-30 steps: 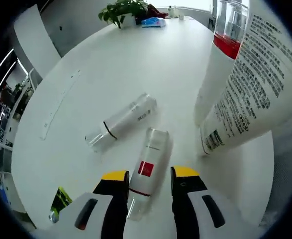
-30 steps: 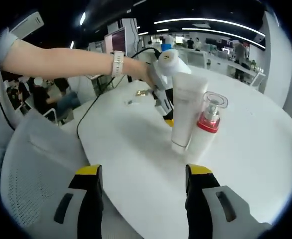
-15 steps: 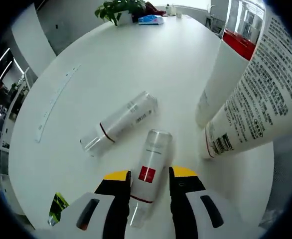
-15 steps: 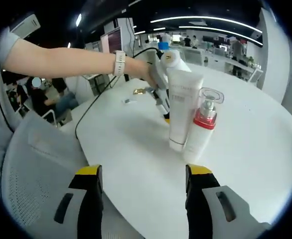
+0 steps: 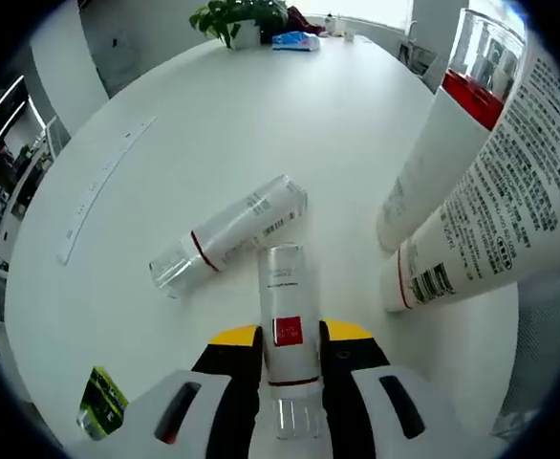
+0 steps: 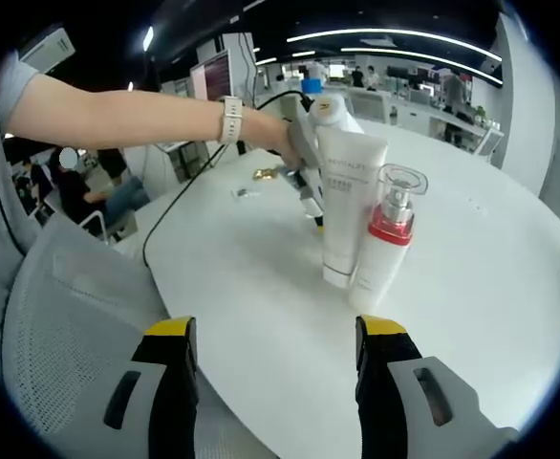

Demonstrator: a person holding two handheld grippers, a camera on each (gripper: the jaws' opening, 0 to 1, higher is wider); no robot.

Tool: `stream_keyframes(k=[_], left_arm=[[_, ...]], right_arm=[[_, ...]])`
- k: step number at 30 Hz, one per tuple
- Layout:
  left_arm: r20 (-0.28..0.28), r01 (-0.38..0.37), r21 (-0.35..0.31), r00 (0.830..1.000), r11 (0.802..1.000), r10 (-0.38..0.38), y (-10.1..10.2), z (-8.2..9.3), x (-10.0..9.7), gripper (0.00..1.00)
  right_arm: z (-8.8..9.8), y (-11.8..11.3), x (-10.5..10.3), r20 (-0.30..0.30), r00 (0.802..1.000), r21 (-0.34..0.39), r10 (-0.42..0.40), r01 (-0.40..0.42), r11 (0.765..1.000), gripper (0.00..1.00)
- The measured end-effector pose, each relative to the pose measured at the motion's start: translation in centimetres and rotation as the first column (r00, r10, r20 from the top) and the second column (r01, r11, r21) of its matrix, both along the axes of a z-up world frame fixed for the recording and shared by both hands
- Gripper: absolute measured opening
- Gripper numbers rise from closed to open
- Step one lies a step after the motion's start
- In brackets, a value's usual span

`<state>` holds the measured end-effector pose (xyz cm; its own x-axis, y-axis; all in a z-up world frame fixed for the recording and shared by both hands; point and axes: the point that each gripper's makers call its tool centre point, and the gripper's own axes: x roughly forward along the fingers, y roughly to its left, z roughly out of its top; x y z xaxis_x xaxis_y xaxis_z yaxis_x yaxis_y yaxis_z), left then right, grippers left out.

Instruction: Arrange the skincare products in the storage area until every visible bottle or jar stands upright without overlapping.

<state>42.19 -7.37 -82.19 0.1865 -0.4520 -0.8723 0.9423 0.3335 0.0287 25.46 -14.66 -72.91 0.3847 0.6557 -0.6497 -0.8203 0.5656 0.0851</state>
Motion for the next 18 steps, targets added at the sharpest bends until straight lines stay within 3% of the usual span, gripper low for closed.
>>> stream_keyframes(k=[4, 14, 18], left_arm=[[-0.029, -0.085, -0.011, 0.996, 0.996, 0.085, 0.0, -0.2, 0.3, 0.19], [-0.040, -0.142, 0.011, 0.989, 0.990, 0.142, 0.3, -0.3, 0.4, 0.18], [-0.061, -0.178, 0.022, 0.982, 0.984, 0.179, -0.2, 0.2, -1.6, 0.18]], right_arm=[[-0.1, -0.3, 0.2, 0.002, 1.000, -0.004, -0.014, 0.014, 1.000, 0.67], [-0.2, -0.3, 0.2, -0.005, 1.000, -0.002, -0.017, 0.017, 1.000, 0.67], [-0.2, -0.4, 0.2, -0.002, 1.000, -0.009, -0.020, 0.020, 1.000, 0.67]])
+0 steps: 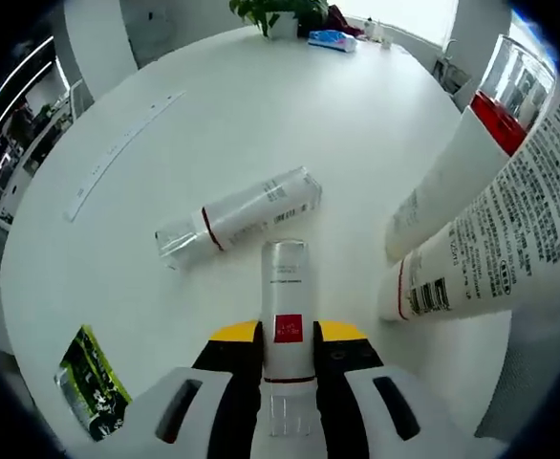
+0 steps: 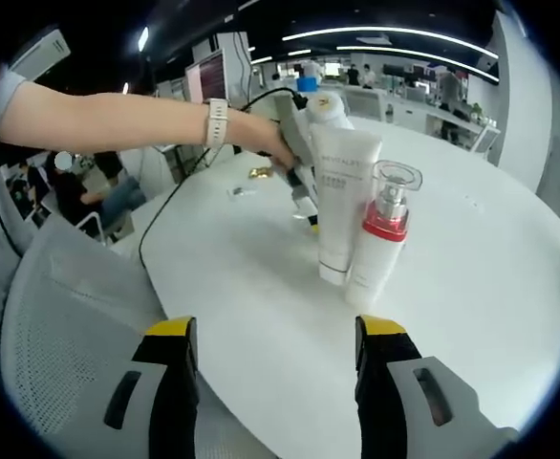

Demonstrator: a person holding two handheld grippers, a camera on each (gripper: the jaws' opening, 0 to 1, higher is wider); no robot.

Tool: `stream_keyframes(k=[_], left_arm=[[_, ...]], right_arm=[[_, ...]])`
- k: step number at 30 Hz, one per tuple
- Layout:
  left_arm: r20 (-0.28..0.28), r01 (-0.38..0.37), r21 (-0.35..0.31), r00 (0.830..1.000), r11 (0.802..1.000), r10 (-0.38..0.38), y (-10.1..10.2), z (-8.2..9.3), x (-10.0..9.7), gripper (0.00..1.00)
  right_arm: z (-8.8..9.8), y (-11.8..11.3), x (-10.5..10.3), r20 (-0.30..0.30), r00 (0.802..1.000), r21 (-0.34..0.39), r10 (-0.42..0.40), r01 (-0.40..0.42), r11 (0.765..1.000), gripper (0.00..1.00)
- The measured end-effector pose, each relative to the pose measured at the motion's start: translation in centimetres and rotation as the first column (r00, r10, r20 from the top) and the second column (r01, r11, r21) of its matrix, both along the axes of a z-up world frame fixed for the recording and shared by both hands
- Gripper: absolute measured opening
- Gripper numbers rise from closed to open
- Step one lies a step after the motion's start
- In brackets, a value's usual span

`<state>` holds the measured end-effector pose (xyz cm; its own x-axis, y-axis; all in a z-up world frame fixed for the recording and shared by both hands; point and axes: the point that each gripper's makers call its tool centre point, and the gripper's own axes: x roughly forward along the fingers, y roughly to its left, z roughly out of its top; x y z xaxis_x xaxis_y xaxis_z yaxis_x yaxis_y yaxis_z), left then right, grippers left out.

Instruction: Arrange the skincare products in the storage area until every visible bottle or jar stands upright without overlapping.

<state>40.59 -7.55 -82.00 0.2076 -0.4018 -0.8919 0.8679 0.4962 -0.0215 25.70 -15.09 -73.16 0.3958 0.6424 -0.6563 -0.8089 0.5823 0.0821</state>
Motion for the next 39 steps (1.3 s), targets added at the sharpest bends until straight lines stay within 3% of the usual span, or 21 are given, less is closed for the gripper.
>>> stream_keyframes(k=[3, 8, 24, 28, 32, 36, 39], left_arm=[[-0.017, -0.020, -0.001, 1.000, 1.000, 0.020, -0.1, 0.3, -1.6, 0.18], [-0.023, -0.055, -0.006, 0.998, 0.998, 0.055, 0.7, 0.3, -1.9, 0.18], [-0.049, -0.154, -0.032, 0.987, 0.988, 0.152, 4.4, -0.5, -0.7, 0.18], [-0.048, -0.184, -0.048, 0.982, 0.982, 0.181, 4.3, 0.2, -2.5, 0.18], [-0.043, -0.199, -0.059, 0.980, 0.978, 0.196, 4.9, 0.5, -3.2, 0.18], [-0.034, -0.200, -0.074, 0.980, 0.977, 0.198, 5.6, 0.5, -2.7, 0.18], [-0.026, -0.197, -0.076, 0.980, 0.978, 0.195, 5.6, 1.0, -3.7, 0.18]], right_arm=[[0.0, -0.1, 0.0, 0.004, 1.000, -0.001, -0.001, 0.001, 1.000, 0.66], [0.1, 0.0, 0.0, 0.010, 1.000, -0.002, 0.002, -0.002, 1.000, 0.66], [0.3, 0.5, -0.1, 0.024, 1.000, -0.005, 0.012, -0.012, 1.000, 0.66], [0.2, 0.5, -0.1, 0.020, 1.000, -0.008, 0.010, -0.010, 1.000, 0.65], [0.4, 0.6, 0.0, 0.029, 1.000, 0.000, 0.009, -0.009, 1.000, 0.65], [0.3, 0.7, -0.1, 0.029, 0.999, -0.010, 0.019, -0.019, 1.000, 0.65], [0.2, 0.8, -0.1, 0.025, 1.000, -0.008, 0.017, -0.017, 1.000, 0.65]])
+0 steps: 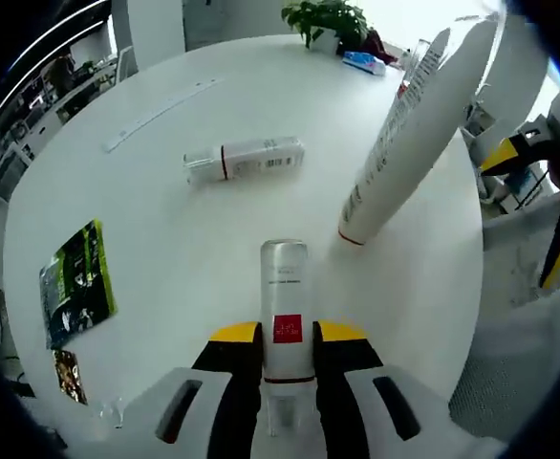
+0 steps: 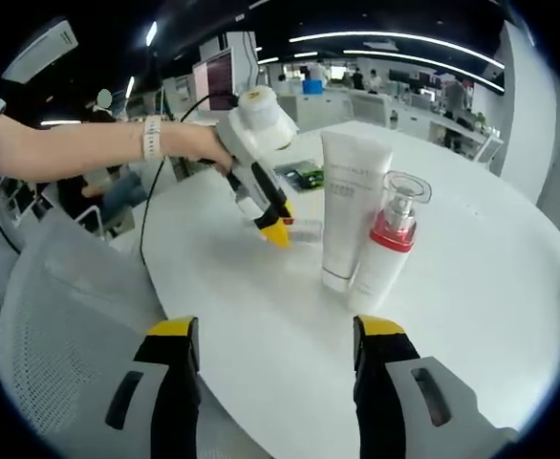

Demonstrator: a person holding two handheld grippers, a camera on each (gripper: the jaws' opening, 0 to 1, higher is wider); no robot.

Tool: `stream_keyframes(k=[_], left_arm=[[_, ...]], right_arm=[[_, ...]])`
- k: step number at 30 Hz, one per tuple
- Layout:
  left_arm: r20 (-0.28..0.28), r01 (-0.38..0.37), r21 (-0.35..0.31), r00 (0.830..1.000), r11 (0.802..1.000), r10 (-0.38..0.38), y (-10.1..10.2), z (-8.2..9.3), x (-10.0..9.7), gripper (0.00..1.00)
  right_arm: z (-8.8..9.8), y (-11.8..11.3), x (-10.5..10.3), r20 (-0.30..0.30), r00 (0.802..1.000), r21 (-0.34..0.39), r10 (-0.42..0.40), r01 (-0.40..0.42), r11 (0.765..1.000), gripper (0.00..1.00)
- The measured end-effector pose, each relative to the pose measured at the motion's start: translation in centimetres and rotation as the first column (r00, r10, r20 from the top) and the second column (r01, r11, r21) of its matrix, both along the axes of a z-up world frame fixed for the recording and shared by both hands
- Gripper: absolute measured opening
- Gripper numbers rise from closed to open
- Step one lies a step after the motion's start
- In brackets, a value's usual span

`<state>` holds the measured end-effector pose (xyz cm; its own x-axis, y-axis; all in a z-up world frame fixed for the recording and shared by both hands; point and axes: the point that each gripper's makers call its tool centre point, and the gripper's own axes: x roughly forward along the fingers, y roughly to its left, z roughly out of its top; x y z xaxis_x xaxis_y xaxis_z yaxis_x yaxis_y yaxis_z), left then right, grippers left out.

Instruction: Arrange the skincare products in the storage area until every visible bottle or jar stands upright without overlapping.

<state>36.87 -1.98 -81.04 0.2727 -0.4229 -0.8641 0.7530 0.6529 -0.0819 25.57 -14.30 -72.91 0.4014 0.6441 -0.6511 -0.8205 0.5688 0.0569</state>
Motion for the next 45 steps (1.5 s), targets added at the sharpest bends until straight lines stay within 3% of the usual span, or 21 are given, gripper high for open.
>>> stream_keyframes(k=[3, 8, 20, 23, 26, 34, 39, 45], left_arm=[[0.039, 0.010, 0.008, 0.999, 1.000, -0.011, 0.2, 0.7, -0.2, 0.18], [0.082, 0.074, 0.013, 0.994, 0.997, -0.075, -0.6, 2.6, -2.5, 0.18], [0.184, 0.094, -0.054, 0.979, 0.994, -0.082, -1.8, 6.2, -5.2, 0.18], [0.207, 0.101, -0.075, 0.975, 0.992, -0.084, -2.1, 7.3, -6.1, 0.18], [0.233, 0.111, -0.096, 0.969, 0.989, -0.086, -2.8, 8.2, -6.9, 0.18], [0.294, 0.161, -0.165, 0.950, 0.973, -0.108, -5.5, 10.1, -9.1, 0.18], [0.319, 0.145, -0.205, 0.945, 0.968, -0.074, -6.2, 10.8, -9.4, 0.18], [0.344, 0.152, -0.245, 0.937, 0.957, -0.061, -7.1, 11.4, -9.7, 0.18]], right_arm=[[0.4, 0.0, 0.0, 0.003, 1.000, 0.017, -0.003, 0.003, 1.000, 0.64], [1.2, 0.5, 0.2, 0.009, 1.000, 0.064, -0.010, 0.009, 0.998, 0.64], [2.7, 2.3, 0.1, -0.029, 0.999, 0.190, 0.022, -0.016, 0.982, 0.57], [3.5, 2.4, 0.3, -0.008, 0.999, 0.220, 0.051, -0.048, 0.974, 0.55], [4.6, 2.6, 0.7, -0.027, 0.998, 0.310, 0.055, -0.044, 0.950, 0.46], [4.2, 2.5, 2.3, -0.116, 0.993, 0.359, 0.025, 0.018, 0.933, 0.46], [5.3, 3.2, 2.8, -0.214, 0.977, 0.488, -0.003, 0.110, 0.866, 0.44], [5.0, 3.7, 2.9, -0.264, 0.964, 0.526, -0.026, 0.167, 0.834, 0.43]])
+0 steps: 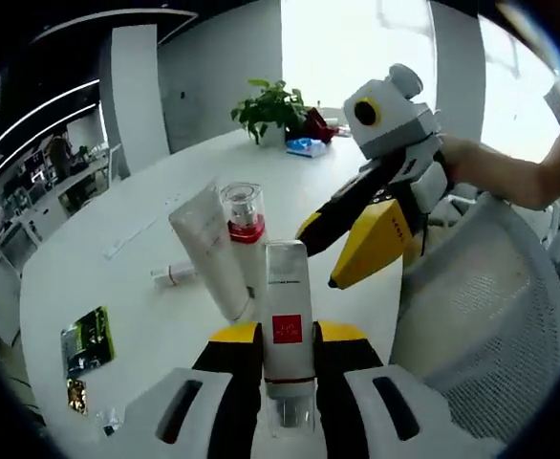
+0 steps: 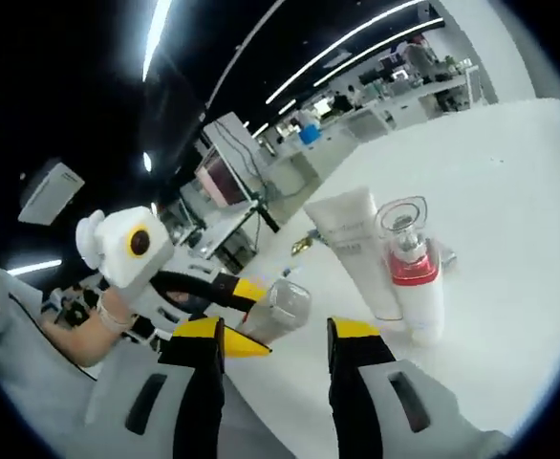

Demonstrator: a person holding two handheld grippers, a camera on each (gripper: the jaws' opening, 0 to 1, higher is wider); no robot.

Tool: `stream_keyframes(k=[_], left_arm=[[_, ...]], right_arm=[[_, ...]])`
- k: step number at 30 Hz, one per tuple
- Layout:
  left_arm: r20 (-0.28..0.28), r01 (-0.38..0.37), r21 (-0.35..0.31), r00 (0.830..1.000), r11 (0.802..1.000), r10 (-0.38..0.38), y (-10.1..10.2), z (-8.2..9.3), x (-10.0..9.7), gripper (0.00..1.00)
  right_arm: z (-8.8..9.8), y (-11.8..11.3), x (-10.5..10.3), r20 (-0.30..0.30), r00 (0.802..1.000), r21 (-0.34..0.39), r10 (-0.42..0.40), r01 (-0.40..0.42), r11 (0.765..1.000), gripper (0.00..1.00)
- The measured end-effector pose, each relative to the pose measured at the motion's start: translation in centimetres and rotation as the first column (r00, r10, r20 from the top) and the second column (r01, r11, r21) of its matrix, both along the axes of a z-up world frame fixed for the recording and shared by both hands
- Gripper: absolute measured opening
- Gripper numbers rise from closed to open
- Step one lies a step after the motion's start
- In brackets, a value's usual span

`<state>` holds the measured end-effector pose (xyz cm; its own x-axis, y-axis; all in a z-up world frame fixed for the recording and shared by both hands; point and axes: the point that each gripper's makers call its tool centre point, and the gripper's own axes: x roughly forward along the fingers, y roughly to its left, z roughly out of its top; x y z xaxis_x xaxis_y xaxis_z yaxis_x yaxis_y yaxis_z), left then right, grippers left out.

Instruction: Arrange the skincare products in the storage area until every visible bottle or jar stands upright without overlapping.

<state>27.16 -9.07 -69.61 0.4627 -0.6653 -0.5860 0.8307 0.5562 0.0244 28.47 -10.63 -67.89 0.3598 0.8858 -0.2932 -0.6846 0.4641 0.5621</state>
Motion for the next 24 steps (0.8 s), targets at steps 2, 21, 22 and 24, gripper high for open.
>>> stream_keyframes(k=[2, 21, 22, 24], left_arm=[[0.010, -0.005, -0.028, 1.000, 1.000, 0.005, -0.4, 0.4, -0.2, 0.18], [0.175, 0.003, 0.036, 0.984, 0.999, -0.009, -2.4, 1.8, -0.5, 0.18], [0.180, 0.004, 0.041, 0.984, 0.999, -0.012, -2.4, 1.8, -0.5, 0.18], [0.195, 0.005, 0.038, 0.981, 0.999, -0.013, -2.3, 1.9, -0.5, 0.18]], right_arm=[[0.1, 0.2, -0.2, -0.012, 1.000, 0.016, -0.002, 0.002, 1.000, 0.41], [1.4, 0.3, -0.4, -0.216, 0.974, 0.263, -0.064, 0.122, 0.957, 0.23], [1.4, 0.3, -0.4, -0.223, 0.973, 0.265, -0.067, 0.126, 0.956, 0.22], [1.5, 0.3, -0.3, -0.225, 0.972, 0.274, -0.068, 0.130, 0.953, 0.22]])
